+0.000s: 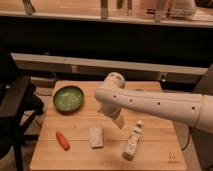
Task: Place the white sponge in the ceramic cup
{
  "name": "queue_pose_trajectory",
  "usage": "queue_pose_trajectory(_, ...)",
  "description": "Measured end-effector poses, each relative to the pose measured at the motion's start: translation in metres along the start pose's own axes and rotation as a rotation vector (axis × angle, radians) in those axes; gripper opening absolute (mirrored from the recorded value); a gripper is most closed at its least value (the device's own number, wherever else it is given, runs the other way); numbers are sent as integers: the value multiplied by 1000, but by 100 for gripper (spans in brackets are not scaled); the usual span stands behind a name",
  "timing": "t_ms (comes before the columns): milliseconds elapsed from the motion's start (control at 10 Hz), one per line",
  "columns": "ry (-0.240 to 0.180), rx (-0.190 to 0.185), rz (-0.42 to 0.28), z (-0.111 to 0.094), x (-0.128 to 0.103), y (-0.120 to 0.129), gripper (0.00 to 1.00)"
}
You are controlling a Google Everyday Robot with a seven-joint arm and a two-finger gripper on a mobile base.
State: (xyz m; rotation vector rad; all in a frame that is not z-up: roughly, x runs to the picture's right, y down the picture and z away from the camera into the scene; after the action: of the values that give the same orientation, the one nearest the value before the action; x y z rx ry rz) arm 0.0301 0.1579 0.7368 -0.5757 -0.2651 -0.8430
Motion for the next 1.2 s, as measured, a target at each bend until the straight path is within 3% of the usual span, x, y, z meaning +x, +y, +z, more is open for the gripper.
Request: queue_pose_trajectory(1200, -37, 30, -162, 47, -39, -13, 80)
